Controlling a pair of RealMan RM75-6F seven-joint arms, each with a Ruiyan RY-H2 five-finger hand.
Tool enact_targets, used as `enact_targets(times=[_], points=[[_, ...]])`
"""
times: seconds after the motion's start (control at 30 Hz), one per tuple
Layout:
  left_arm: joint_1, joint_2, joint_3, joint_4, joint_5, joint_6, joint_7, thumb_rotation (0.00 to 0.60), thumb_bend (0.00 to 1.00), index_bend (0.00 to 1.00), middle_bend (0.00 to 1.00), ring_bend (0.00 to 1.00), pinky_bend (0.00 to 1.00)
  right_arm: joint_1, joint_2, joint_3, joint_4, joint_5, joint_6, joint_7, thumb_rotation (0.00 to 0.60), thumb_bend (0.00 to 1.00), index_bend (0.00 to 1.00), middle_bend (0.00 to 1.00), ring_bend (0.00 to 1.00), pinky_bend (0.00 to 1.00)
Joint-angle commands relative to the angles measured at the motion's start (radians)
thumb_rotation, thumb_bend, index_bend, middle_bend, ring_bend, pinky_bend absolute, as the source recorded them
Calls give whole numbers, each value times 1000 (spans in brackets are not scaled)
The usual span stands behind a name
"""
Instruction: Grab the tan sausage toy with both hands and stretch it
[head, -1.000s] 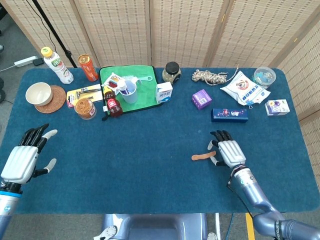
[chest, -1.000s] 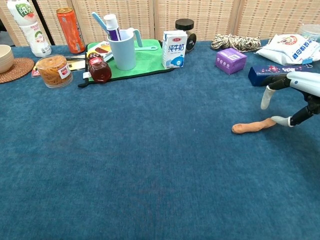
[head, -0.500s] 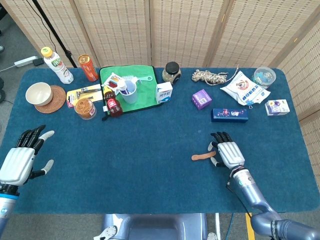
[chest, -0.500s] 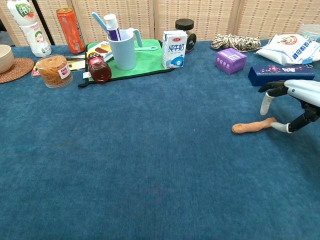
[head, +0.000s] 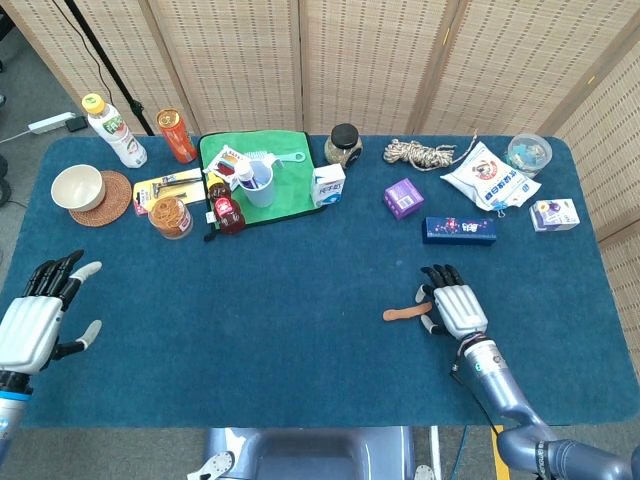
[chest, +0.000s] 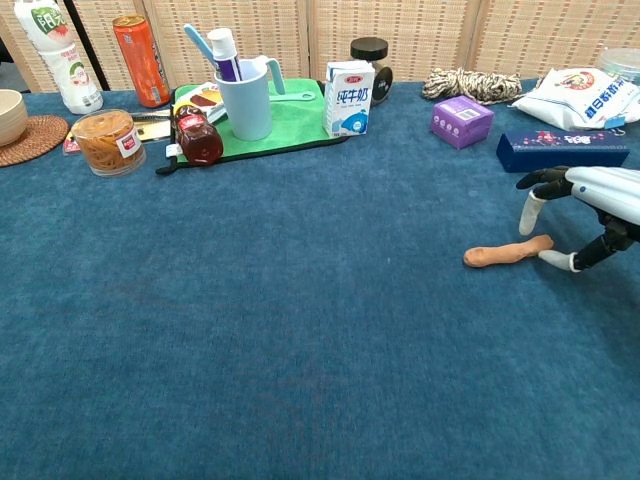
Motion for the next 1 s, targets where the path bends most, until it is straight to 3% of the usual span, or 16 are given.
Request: enact_targets(times=[0.03,0.77,1.0], points=[[1,0,0,0,0,1,-1,600,312,146,15,0,0,-1,-3,-1,2,0,0,0,600,385,420,102,0,0],[5,1,0,9,-8,3,-13,600,313,146,15,0,0,6,-35,-3,55,1,-18,7,600,385,470,115,0,0],[12,7,2,18,-7,8,-30,600,312,146,15,0,0,9,-50,-4,61,2,-25,7,600,395,538,149,0,0]])
